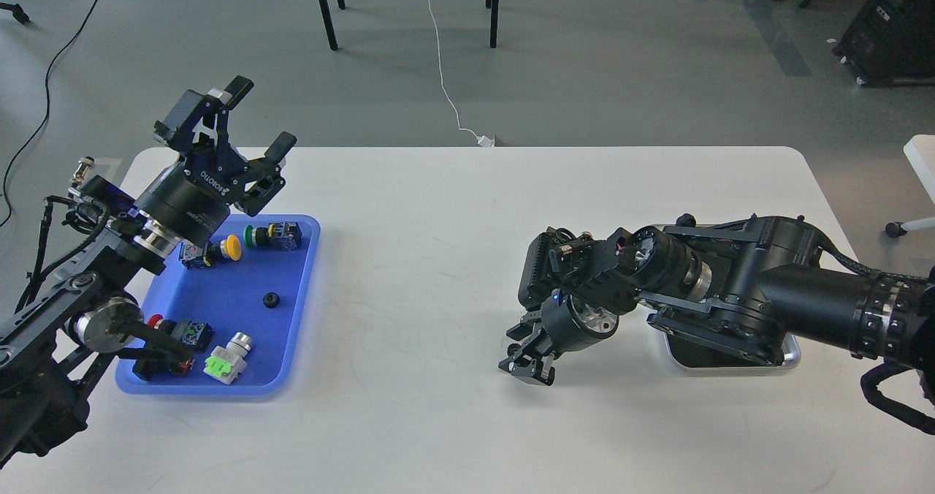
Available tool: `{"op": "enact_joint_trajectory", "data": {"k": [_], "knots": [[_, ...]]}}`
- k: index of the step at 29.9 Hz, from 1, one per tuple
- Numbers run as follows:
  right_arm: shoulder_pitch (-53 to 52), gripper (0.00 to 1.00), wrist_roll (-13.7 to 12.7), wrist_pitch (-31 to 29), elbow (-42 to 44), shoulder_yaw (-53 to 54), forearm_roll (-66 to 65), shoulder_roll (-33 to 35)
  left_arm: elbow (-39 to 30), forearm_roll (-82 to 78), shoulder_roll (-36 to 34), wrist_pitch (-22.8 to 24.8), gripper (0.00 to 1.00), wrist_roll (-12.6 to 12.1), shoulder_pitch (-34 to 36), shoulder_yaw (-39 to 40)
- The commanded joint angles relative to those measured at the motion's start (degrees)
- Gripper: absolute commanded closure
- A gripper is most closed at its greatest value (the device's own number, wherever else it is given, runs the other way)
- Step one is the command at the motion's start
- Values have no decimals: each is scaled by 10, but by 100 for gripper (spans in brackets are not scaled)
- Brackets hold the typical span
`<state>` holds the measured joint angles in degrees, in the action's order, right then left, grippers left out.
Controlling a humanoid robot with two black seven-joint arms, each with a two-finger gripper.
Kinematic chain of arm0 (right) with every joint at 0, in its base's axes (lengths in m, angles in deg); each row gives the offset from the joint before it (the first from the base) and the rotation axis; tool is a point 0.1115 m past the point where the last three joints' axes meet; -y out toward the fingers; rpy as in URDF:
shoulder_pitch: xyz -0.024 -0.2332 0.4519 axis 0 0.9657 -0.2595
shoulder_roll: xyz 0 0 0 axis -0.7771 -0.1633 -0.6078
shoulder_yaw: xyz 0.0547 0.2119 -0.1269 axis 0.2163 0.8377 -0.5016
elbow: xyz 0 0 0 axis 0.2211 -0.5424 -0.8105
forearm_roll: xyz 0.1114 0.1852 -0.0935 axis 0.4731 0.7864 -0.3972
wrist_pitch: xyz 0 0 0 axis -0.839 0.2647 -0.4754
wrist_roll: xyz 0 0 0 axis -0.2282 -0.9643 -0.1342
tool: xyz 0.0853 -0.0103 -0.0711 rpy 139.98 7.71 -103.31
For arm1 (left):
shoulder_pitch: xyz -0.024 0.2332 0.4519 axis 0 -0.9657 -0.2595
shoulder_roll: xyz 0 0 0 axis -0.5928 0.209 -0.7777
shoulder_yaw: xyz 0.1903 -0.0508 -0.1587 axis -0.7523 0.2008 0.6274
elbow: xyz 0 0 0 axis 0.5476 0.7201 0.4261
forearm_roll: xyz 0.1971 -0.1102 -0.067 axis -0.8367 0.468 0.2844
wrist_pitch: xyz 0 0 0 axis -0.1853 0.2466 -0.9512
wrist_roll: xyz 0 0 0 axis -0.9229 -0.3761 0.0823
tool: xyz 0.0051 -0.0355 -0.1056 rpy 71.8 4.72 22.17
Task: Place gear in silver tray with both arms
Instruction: 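Grasp the black gear on the table with the right gripper, then carry the gear with the right gripper over the silver tray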
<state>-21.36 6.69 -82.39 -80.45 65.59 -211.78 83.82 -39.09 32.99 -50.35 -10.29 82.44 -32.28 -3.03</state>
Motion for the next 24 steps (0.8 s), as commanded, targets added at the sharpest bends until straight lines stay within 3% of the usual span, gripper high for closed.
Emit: {"op": "enact_joint_trajectory", "data": {"k": [1, 4, 9, 20, 24], "knots": [[1, 64, 0, 0, 0, 0, 0, -2, 0, 0, 0, 0, 2, 0, 1, 0], [-2, 78, 0, 0, 0, 0, 0, -6, 0, 0, 0, 0, 2, 0, 0, 1], [-5, 85, 0, 0, -2, -1, 0, -5, 0, 0, -1, 0, 2, 0, 1, 1], [-27, 87, 0, 0, -26, 12, 0, 10, 0, 0, -3, 0, 2, 0, 1, 4], [-30, 86, 0, 0, -53, 52, 0, 82, 0, 0, -3, 0, 2, 0, 2, 3]]}}
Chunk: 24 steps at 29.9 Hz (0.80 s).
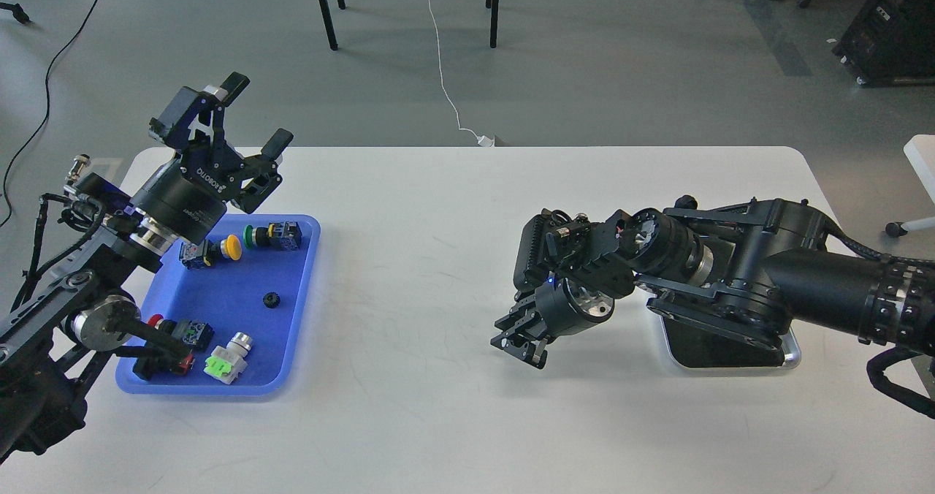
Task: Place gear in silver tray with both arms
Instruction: 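Carry the gear with the right gripper over the silver tray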
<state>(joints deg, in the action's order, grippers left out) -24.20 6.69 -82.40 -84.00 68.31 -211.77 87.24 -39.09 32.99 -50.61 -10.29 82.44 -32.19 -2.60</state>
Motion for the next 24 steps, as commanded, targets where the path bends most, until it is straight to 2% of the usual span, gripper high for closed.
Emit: {"op": "enact_joint_trajectory", "data": {"k": [1, 7, 12, 19, 24], "knots": [[-2, 86, 0, 0, -20, 32, 0, 68, 0, 0, 1, 0, 2, 0, 2, -2], [28, 86, 0, 0, -16, 138, 0, 155, -1, -1, 8, 0, 2, 0, 2, -3], [44, 86, 0, 0, -4, 162, 0, 214, -15, -1, 8, 0, 2, 0, 1, -5], [54, 86, 0, 0, 92, 180, 0, 227, -21, -1, 6, 0, 2, 0, 1, -5], [91, 85, 0, 0, 107, 181, 0, 225, -21, -1, 6, 0, 2, 0, 0, -4]]}}
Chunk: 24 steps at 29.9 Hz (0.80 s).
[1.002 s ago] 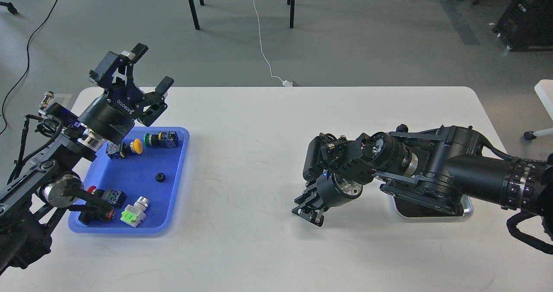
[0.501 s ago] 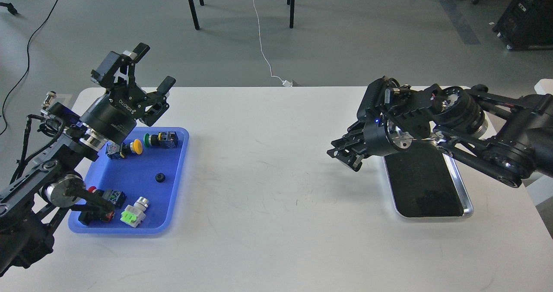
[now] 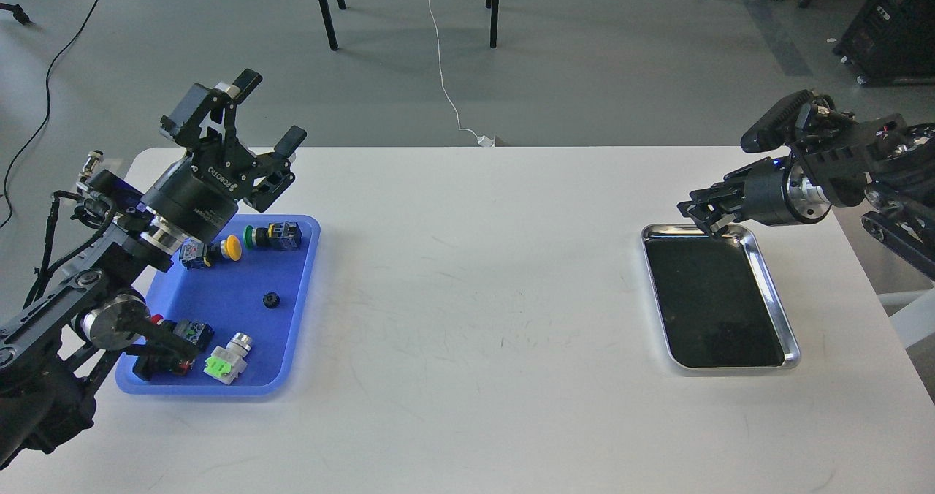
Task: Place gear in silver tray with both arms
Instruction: 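Carry the gear with the right gripper over the silver tray, then lower the gear into the silver tray and open the right gripper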
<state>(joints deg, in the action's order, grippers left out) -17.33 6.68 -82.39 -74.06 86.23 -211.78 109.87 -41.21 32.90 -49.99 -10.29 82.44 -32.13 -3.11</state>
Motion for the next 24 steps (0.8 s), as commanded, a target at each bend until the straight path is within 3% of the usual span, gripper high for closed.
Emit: {"op": "enact_joint_trajectory", "data": {"k": [1, 24], "knots": [[26, 85, 0, 0, 9, 3, 0, -2, 0, 0, 0, 0, 2, 0, -1, 2], [76, 77, 0, 0, 102, 23, 0, -50, 0, 0, 0, 0, 2, 0, -1, 3]]}}
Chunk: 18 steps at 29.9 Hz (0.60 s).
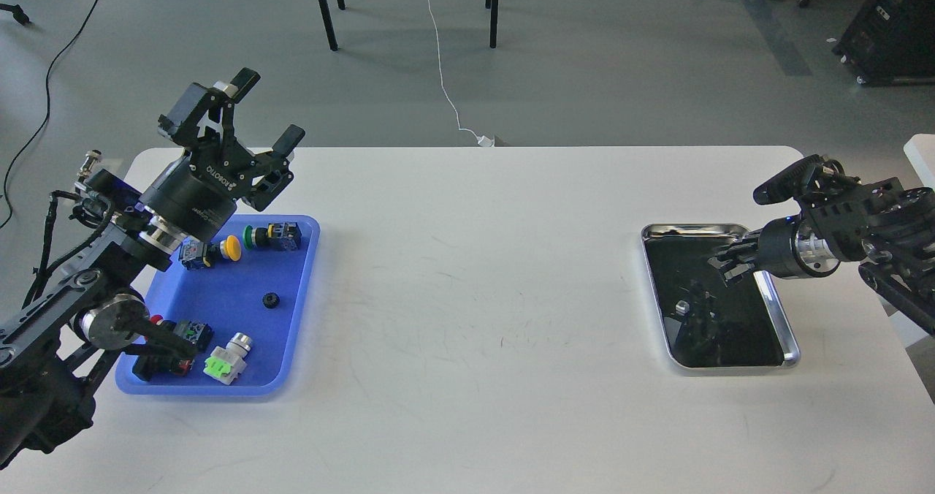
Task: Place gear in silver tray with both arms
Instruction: 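Lower the gear into the silver tray and open the right gripper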
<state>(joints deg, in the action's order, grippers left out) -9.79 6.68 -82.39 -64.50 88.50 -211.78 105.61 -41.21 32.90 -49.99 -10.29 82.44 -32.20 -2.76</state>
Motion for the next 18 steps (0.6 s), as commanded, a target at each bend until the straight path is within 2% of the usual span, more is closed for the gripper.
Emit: {"op": "enact_joint_trajectory", "data": {"k": [1, 3, 4, 6, 7, 8, 11, 15, 18], "knots": [[1, 76, 0, 0, 7, 0, 0, -9, 0, 0, 0, 0, 2, 0, 0, -1], [2, 74, 0, 0, 7, 0, 0, -11, 0, 0, 0, 0, 2, 0, 0, -1], [3, 67, 0, 0, 7, 0, 0, -12, 0, 0, 0, 0, 2, 0, 0, -1], [2, 44, 0, 0, 7, 0, 0, -15, 0, 0, 0, 0, 2, 0, 0, -1], [2, 26, 0, 0, 7, 0, 0, -15, 0, 0, 0, 0, 2, 0, 0, 0], [0, 14, 0, 0, 7, 0, 0, -15, 0, 0, 0, 0, 2, 0, 0, 0], [-2, 8, 0, 0, 3, 0, 0, -15, 0, 1, -2, 0, 2, 0, 0, 0], [-10, 6, 0, 0, -12, 5, 0, -11, 0, 0, -2, 0, 2, 0, 0, 0], [-36, 4, 0, 0, -58, 33, 5, -6, 0, 1, -2, 0, 2, 0, 0, 0]]}}
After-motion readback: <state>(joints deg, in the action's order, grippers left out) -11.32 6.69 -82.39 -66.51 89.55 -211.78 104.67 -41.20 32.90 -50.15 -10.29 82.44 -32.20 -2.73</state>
